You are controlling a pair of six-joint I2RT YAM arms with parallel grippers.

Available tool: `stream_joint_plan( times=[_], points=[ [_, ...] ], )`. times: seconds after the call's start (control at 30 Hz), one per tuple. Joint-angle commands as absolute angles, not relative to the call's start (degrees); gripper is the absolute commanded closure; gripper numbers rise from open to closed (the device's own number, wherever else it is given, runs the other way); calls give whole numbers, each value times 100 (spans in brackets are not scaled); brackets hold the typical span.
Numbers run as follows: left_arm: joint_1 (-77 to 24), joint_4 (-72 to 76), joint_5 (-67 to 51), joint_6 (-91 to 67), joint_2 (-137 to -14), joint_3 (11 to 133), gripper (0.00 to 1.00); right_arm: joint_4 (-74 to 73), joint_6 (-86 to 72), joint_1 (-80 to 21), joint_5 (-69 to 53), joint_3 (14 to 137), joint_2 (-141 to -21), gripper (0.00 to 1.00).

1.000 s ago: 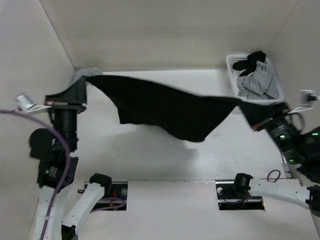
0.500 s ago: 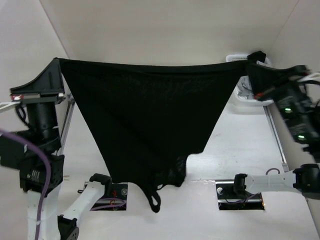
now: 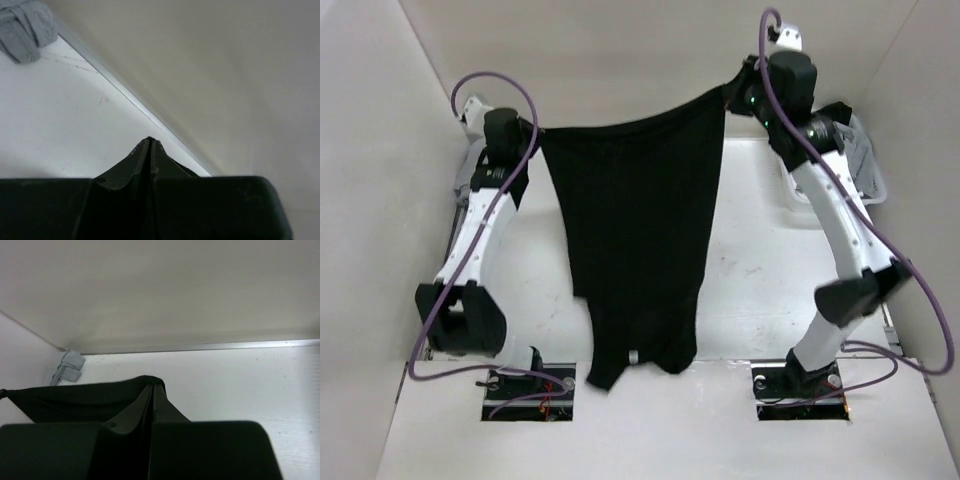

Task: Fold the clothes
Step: Flatten the tank top out

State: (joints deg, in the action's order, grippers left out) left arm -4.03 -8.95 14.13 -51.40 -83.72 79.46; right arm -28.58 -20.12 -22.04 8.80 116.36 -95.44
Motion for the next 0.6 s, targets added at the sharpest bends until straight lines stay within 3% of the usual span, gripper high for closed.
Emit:
stream_joint_plan(
  times=[0.0, 0.13, 0.23, 0.37, 0.57],
  points=[
    [-224, -483, 1056, -5194, -8243, 9454, 99, -3171, -2285, -1930, 203, 13539, -9789, 100],
    [-49, -606, 827, -5203, -8402, 10247, 99, -3760, -2303, -1771, 132, 15097, -10221, 100],
    [57, -572, 739, -5177, -8280, 10345, 99, -3814, -2382, -1692, 44, 15039, -9977, 100],
    [75, -423, 721, -5168, -7911, 9785, 99, -3456, -2391, -1709, 70, 13584, -9187, 100],
    [-127, 166, 826, -5203, -7033, 7711, 99, -2164, -2645, -1779, 299, 9631, -7228, 100]
  ],
)
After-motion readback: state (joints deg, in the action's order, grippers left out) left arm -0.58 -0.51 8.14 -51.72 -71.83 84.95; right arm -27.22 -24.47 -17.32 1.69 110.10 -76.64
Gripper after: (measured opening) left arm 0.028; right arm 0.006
